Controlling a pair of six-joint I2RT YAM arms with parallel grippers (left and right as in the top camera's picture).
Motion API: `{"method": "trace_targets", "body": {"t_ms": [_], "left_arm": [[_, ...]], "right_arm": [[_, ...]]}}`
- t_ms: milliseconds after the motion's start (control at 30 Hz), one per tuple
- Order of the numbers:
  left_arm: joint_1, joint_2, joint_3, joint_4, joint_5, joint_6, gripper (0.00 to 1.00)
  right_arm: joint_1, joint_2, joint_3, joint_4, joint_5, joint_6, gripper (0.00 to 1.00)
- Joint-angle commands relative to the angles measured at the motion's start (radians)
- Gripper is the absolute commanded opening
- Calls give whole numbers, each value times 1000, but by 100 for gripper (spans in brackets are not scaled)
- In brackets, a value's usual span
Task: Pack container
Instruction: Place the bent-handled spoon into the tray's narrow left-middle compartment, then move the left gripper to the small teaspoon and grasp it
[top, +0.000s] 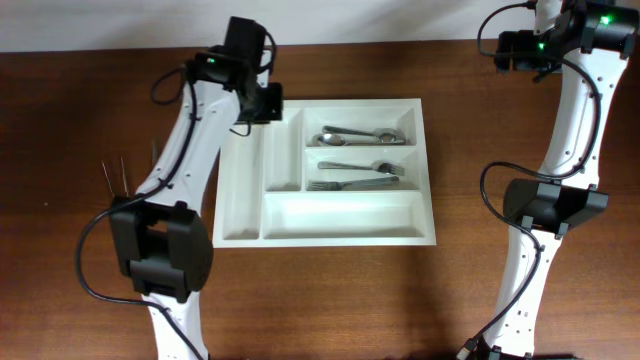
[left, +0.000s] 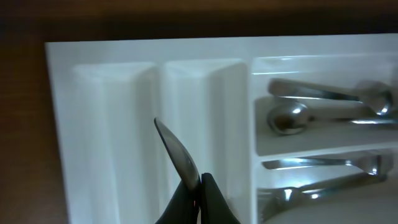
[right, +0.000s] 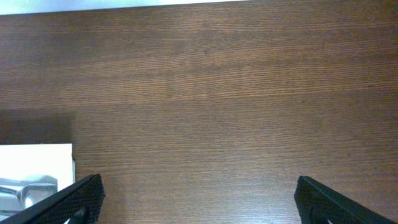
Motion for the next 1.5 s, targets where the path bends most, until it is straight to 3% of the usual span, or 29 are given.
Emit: {"method": "trace_targets", "body": {"t_ms": [0,400,467,500,533,700,900,1000,1233,1467], "left_arm": [[-24,52,15,15,14,-48,2],[-40,166,15,36,18,-88,2],[-40,170,15,36,18,-88,24],[-40,170,15,38,18,-88,57],[-40,170,15,43,18,-88,81],[-36,165,32,38,18,-87,82],[28,101,164,-121,-35,-87,82],[84,40,221,-217,-116,-83,84],[192,-143,235,-436,-454,-68,93],[289,-158,209,-492,-484,-25,93]], "right_arm": [[2,-18,8,0,9,9,99],[2,-18,8,0,9,9,99],[3,-18,8,0,9,9,99],[2,-18,8,0,9,9,99],[2,-18,8,0,9,9,99],[2,-18,8,0,9,9,99],[3,-18,8,0,9,9,99],[2,-18,8,0,9,9,99],[3,-18,8,0,9,9,99],[2,-18,8,0,9,9,99]]}}
